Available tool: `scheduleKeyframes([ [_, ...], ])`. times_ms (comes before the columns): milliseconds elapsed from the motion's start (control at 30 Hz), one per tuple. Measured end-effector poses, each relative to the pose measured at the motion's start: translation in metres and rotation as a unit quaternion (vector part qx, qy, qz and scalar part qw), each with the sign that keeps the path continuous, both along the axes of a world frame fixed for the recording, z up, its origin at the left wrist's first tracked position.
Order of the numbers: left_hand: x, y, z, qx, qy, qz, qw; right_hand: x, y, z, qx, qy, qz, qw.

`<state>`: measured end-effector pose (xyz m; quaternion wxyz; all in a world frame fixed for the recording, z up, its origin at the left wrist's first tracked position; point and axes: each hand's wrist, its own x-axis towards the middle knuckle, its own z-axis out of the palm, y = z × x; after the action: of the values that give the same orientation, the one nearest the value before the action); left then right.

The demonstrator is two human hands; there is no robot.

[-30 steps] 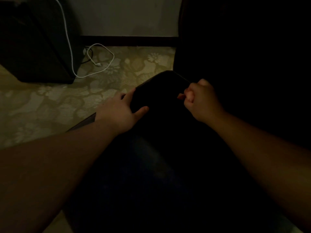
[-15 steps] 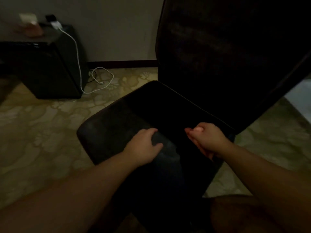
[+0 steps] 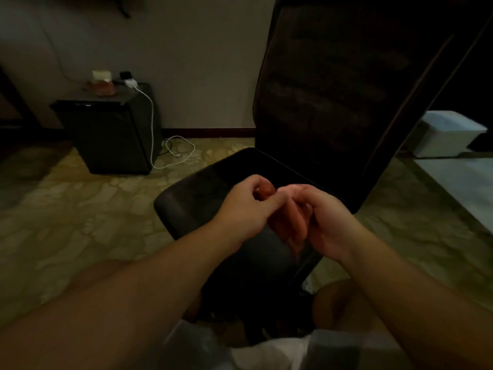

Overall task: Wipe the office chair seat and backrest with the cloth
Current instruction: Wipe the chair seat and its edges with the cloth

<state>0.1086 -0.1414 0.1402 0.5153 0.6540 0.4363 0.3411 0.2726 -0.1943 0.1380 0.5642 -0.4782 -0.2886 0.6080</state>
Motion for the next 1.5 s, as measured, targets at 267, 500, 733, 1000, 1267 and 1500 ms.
scheduleKeyframes([
  [267,-0.036,-0.005,0.024,0.069,0.068,0.075,0.992,-0.023,-0.024,0.012,-0.029,-0.083,-0.054,0.995],
  [500,-0.022,-0.015,0.05,0.016,-0.012,0.091,0.996,-0.019,-0.041,0.029,0.023,-0.136,0.155,0.978],
  [733,-0.004,-0.019,0.065,0.096,0.01,0.052,0.994,-0.01,-0.051,0.049,0.033,-0.102,0.029,0.994],
  [1000,-0.005,-0.017,0.072,0.352,0.116,-0.011,0.928,0.004,-0.049,0.039,0.11,-0.413,-0.146,0.892],
  [1267,-0.022,-0.019,0.047,0.359,0.19,-0.12,0.906,-0.017,-0.026,0.027,0.056,-0.223,-0.198,0.953],
  [1500,-0.013,-0.045,0.029,0.349,0.168,-0.149,0.91,-0.028,-0.026,0.014,-0.028,0.038,-0.143,0.989],
])
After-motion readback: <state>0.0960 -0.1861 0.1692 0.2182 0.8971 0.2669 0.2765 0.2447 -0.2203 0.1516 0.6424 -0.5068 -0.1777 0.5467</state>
